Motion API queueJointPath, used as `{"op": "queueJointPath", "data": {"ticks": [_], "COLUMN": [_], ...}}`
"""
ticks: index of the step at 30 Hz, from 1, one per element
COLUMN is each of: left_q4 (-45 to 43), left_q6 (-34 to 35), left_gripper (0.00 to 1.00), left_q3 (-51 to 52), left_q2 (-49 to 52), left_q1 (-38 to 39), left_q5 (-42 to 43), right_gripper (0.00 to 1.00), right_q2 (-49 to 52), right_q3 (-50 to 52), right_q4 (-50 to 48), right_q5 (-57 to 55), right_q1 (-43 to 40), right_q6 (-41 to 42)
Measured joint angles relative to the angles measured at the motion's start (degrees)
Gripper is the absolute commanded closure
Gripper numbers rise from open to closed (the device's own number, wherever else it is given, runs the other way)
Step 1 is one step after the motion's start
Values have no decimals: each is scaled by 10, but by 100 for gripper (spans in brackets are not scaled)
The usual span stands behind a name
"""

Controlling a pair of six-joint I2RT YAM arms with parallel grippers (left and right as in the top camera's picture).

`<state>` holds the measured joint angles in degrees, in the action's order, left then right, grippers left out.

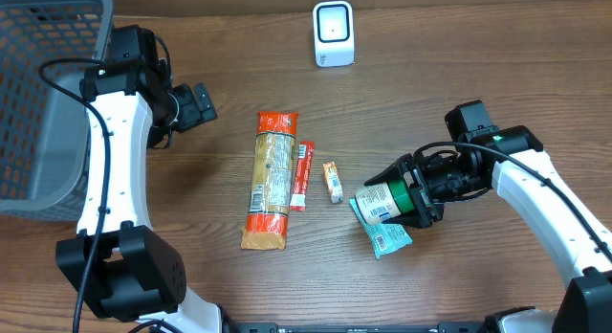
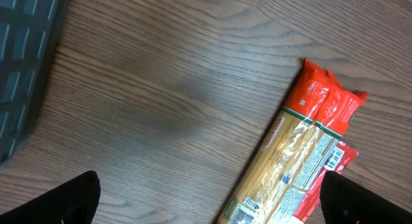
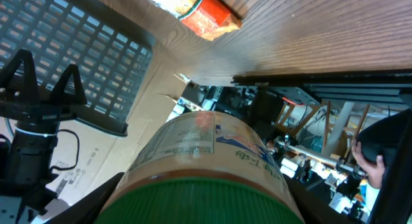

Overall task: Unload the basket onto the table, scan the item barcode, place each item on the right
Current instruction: 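Lift the jar with the right gripper and rotate it, then carry the jar up toward the white barcode scanner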

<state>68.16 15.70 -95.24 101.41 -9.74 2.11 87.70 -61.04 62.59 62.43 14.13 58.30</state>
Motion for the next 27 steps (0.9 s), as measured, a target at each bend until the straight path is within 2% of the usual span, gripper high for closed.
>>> {"op": "queueJointPath", "data": {"ticks": [23, 27], "left_q4": [0, 0], "left_q6": [0, 0], "left_gripper": [0, 0], "left_q3": [0, 0], "left_q2": [0, 0], "left_q1": [0, 0], "left_q5": [0, 0], "right_gripper": [96, 96], "right_q2": [0, 0], "right_q3": [0, 0], "right_q4": [-7, -42], "right_q5": [19, 17], "right_q1": [0, 0], "right_q6": [2, 2]}}
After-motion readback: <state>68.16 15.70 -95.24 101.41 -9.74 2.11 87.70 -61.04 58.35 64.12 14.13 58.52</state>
